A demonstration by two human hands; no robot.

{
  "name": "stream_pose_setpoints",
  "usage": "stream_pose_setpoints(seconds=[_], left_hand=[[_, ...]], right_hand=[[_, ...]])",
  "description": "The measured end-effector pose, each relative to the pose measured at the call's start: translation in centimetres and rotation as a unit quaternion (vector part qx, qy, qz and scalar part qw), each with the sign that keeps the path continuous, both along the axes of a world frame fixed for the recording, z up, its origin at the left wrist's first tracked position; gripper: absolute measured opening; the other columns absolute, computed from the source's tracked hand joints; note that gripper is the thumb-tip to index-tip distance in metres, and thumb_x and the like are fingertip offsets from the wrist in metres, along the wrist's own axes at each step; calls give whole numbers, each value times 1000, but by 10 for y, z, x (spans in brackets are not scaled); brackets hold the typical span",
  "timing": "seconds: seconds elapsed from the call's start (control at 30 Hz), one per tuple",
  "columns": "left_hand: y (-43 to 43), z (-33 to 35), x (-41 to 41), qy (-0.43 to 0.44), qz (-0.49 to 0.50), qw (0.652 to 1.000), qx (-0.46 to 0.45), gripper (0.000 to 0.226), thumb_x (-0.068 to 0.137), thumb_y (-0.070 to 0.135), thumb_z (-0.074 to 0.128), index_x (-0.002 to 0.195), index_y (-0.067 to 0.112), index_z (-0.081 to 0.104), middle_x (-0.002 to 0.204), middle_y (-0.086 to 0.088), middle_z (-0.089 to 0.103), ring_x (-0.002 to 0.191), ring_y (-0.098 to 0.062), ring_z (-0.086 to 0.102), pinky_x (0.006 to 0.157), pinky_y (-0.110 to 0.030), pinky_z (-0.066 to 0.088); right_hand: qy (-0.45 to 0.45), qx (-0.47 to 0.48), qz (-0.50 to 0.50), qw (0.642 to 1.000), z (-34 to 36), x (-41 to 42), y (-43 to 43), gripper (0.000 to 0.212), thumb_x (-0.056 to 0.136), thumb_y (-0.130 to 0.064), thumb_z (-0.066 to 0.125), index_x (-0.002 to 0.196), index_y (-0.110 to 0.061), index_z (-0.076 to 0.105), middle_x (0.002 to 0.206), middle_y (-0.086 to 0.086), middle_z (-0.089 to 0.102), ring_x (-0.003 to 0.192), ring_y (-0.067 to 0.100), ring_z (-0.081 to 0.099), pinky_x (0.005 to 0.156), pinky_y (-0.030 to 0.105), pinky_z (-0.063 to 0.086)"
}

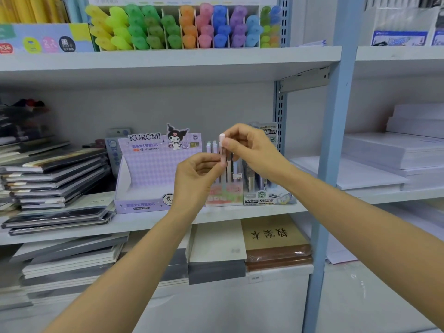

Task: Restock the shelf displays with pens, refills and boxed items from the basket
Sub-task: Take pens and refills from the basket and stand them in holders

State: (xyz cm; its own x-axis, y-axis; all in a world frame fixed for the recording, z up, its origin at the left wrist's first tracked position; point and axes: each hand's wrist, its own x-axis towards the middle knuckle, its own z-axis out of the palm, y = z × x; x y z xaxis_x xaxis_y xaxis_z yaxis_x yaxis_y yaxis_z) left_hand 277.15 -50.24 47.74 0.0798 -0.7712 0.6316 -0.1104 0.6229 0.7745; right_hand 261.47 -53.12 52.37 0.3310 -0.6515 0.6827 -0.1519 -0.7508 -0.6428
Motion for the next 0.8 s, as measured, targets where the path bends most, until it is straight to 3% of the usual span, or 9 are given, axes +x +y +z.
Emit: stream_pose_setpoints(seconds=[0.1, 0.17, 0.27, 0.4, 0.5, 0.8], left_hand=[[-8, -10, 6, -180, 85, 979, -43, 37, 92, 27, 64, 128, 18, 58, 129, 5, 61, 119, -10, 55, 101, -26, 42], [-12, -20, 11, -325, 151, 931, -74, 46, 95, 25, 59, 139, 16, 49, 142, 1, 50, 133, -15, 42, 111, -32, 32], [-15, -37, 17, -451, 191, 868, -80, 55, 94, 21, 57, 146, 15, 40, 149, -2, 42, 142, -21, 30, 115, -35, 20], [-15, -43, 18, -486, 204, 844, -97, 59, 92, 22, 59, 147, 13, 38, 152, -4, 38, 145, -22, 24, 115, -35, 19], [-15, -42, 18, -494, 206, 840, -90, 59, 92, 23, 58, 147, 15, 36, 152, -3, 37, 145, -20, 22, 113, -36, 21], [-15, -43, 17, -499, 205, 838, -86, 59, 93, 23, 55, 148, 16, 34, 152, 0, 34, 146, -18, 19, 110, -37, 24]], right_hand=[[-107, -13, -28, 994, 4, -12, -5, 8, 99, -13, 52, 101, -6, 54, 85, 6, 69, 79, 16, 69, 68, 25, 56], [-166, -23, -59, 984, 8, -21, -10, 4, 100, -13, 49, 98, -10, 51, 87, 11, 69, 81, 20, 69, 68, 25, 56], [-168, -23, -97, 981, 5, -28, -18, 7, 102, -16, 47, 95, -17, 48, 92, 15, 70, 84, 21, 70, 71, 26, 55], [-105, -22, -124, 986, -12, -21, -28, 6, 101, -16, 47, 96, -15, 49, 87, 6, 72, 84, 10, 70, 74, 23, 56], [-51, -22, -134, 989, -22, -17, -32, 8, 101, -13, 48, 102, -6, 52, 86, 11, 73, 83, 0, 69, 73, 15, 54], [9, -9, -138, 990, -20, -16, -38, 5, 100, -15, 51, 99, -11, 53, 82, 2, 73, 72, 1, 68, 66, 18, 55]])
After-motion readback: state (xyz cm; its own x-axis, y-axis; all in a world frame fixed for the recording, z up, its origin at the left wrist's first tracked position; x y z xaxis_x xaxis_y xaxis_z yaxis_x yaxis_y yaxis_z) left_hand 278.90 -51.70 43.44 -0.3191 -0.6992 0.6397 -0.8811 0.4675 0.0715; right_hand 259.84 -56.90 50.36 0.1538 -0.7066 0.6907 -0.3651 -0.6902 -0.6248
